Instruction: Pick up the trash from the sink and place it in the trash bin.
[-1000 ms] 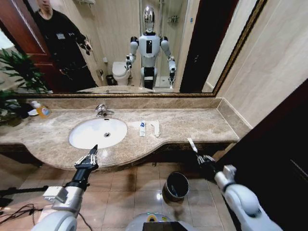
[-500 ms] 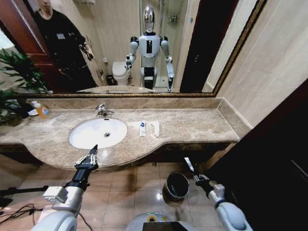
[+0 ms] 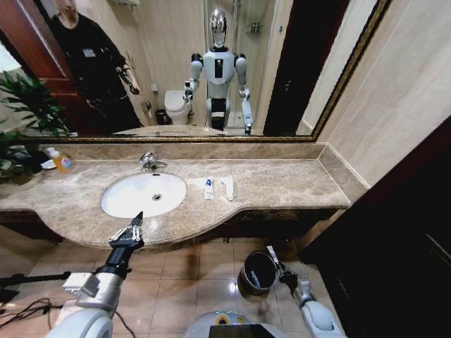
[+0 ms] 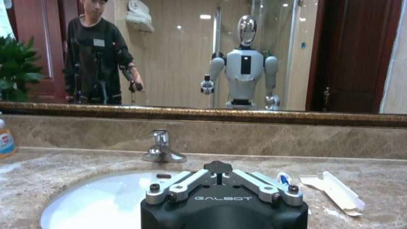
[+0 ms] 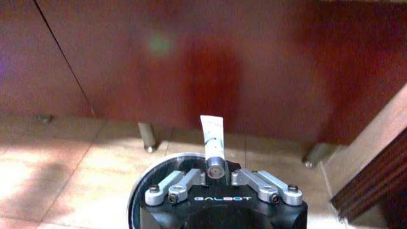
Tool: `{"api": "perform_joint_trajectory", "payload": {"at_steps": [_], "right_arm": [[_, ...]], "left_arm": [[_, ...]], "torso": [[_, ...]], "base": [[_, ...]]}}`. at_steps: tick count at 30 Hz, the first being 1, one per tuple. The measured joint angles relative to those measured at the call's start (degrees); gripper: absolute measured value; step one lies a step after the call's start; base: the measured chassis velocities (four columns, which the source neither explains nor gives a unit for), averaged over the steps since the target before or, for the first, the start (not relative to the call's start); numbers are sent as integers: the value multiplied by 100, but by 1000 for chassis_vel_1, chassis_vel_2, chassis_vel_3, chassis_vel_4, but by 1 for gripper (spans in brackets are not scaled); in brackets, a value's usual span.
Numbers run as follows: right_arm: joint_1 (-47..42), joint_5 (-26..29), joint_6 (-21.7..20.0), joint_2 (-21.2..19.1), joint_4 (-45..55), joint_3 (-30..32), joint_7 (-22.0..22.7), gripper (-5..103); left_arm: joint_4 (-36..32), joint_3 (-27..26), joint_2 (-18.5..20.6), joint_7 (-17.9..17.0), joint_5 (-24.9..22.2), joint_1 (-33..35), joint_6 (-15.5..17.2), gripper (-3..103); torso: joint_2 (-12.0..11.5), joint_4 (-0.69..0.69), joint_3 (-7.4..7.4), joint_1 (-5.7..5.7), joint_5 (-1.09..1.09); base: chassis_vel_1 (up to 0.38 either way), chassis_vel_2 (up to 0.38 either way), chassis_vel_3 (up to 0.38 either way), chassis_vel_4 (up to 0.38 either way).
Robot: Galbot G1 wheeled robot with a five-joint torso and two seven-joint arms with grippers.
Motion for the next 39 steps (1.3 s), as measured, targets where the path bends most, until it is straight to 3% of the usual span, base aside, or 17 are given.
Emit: {"api": "perform_joint_trajectory", "payload": {"at_steps": [6, 17, 19, 21, 28, 31, 32, 34, 38, 39], "right_arm": [[332, -152, 188, 191, -731, 12, 51, 16], [525, -344, 266, 375, -1081, 1, 44, 13], [526, -387, 281, 413, -1081, 0, 50, 20], [525, -423, 314, 427, -1084, -1, 52, 20], [517, -548, 456, 447, -1112, 4, 99, 53], [510, -548, 459, 438, -1091, 6, 116, 58], [506, -544, 461, 435, -1076, 8, 132, 70], [501, -536, 461, 434, -1064, 9, 141, 70], [475, -504, 461, 432, -1011, 12, 163, 91], [475, -504, 461, 432, -1011, 12, 163, 91]], "left_arm": [[0, 0, 0, 0, 0, 0, 0, 0], [0, 0, 0, 0, 0, 0, 0, 0], [0, 0, 0, 0, 0, 0, 0, 0], [0, 0, 0, 0, 0, 0, 0, 0], [0, 0, 0, 0, 0, 0, 0, 0], [0, 0, 0, 0, 0, 0, 0, 0], [0, 0, 0, 0, 0, 0, 0, 0], [0, 0, 0, 0, 0, 0, 0, 0], [0, 0, 0, 0, 0, 0, 0, 0], [0, 0, 0, 0, 0, 0, 0, 0]], "torso": [[0, 0, 0, 0, 0], [0, 0, 0, 0, 1], [0, 0, 0, 0, 0], [0, 0, 0, 0, 0], [0, 0, 0, 0, 0], [0, 0, 0, 0, 0], [0, 0, 0, 0, 0], [0, 0, 0, 0, 1], [0, 0, 0, 0, 0], [0, 0, 0, 0, 0]], "base": [[0, 0, 0, 0], [0, 0, 0, 0], [0, 0, 0, 0], [0, 0, 0, 0], [0, 0, 0, 0], [0, 0, 0, 0], [0, 0, 0, 0], [0, 0, 0, 0], [0, 0, 0, 0], [0, 0, 0, 0]]}}
